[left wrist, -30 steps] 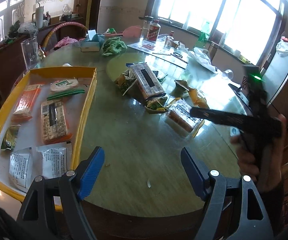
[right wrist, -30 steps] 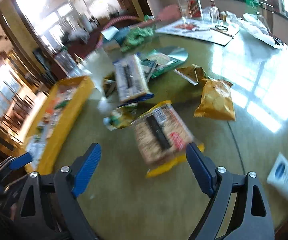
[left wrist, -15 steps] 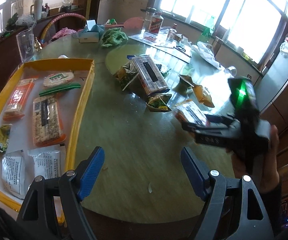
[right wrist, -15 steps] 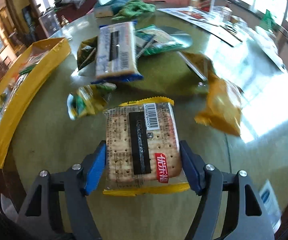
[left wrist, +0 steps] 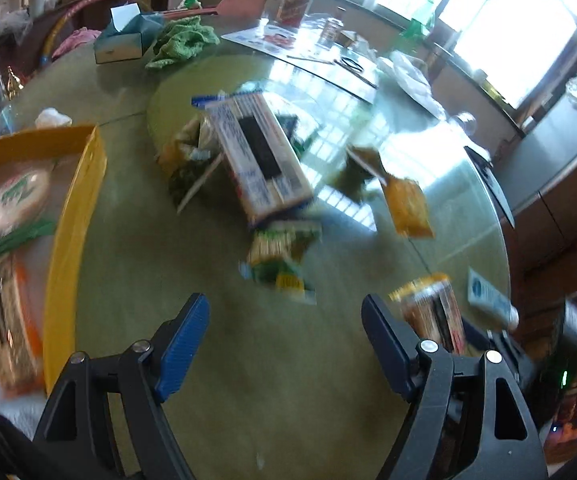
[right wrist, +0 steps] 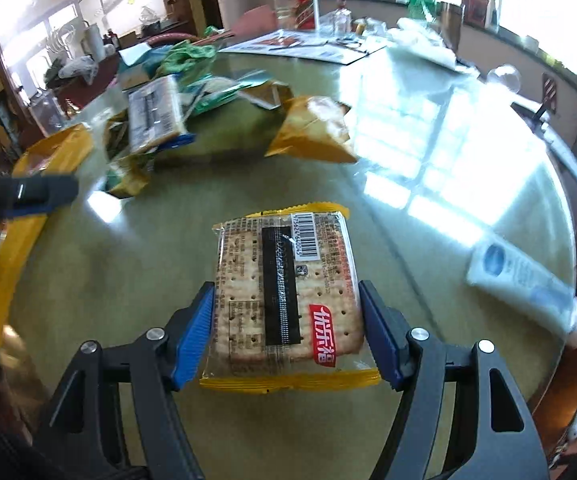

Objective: Organize snacks
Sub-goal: 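Grasp a cracker pack with the right gripper while the left grasps the green garlic-pea bag, then carry both packs over the yellow tray and lower them in, then reach the right gripper to the yellow cracker bag and close on it, then grasp the white-blue cracker box with the left gripper while the right holds the yellow bag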

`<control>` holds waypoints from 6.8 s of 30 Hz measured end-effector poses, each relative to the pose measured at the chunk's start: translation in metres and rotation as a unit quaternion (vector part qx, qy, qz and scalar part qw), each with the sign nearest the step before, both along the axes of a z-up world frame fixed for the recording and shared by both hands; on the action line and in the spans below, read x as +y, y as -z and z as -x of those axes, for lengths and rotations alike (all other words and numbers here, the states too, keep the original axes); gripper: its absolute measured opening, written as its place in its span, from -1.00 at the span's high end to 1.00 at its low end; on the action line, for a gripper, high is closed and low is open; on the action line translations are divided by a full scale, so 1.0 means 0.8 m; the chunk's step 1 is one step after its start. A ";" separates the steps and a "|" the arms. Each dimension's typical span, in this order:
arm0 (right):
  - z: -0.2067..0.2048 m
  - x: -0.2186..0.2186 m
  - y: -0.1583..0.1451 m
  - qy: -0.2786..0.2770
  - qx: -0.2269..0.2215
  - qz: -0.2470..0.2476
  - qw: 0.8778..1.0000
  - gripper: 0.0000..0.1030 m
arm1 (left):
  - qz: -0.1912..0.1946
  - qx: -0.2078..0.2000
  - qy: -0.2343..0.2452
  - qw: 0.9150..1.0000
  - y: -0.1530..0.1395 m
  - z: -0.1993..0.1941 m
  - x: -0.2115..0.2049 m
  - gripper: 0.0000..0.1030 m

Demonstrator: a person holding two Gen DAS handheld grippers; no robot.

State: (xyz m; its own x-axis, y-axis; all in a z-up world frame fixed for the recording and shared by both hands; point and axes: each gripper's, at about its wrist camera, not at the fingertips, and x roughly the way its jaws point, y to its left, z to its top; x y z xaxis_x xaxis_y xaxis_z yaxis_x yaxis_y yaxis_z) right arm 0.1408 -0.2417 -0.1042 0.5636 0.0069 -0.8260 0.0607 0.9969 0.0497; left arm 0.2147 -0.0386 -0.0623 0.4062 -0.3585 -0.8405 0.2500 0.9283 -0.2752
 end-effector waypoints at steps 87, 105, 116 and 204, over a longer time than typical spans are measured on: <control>-0.145 0.394 -0.024 -0.234 0.036 -0.154 0.959 -0.38 | -0.020 -0.037 -0.216 0.975 0.020 0.094 0.326 0.13; -0.067 0.260 -0.112 -0.212 -0.076 -0.175 0.958 -0.68 | -0.028 -0.139 -0.220 0.965 -0.061 0.164 0.253 -0.53; -0.050 0.103 -0.112 -0.149 -0.076 -0.169 0.971 -0.68 | -0.026 -0.124 -0.105 0.986 -0.049 0.157 0.116 -0.57; -0.027 -0.016 -0.001 0.062 -0.041 -0.040 0.996 0.10 | -0.110 -0.039 0.002 0.993 0.042 0.106 0.010 -0.23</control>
State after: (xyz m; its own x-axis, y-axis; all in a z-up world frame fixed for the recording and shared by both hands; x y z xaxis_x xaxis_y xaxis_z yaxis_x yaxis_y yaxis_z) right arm 0.1621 -0.2542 -0.1037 0.6306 -0.0029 -0.7761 0.1752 0.9747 0.1387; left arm 0.1301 -0.0304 -0.0955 0.4729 -0.1716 -0.8642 0.2659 0.9629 -0.0457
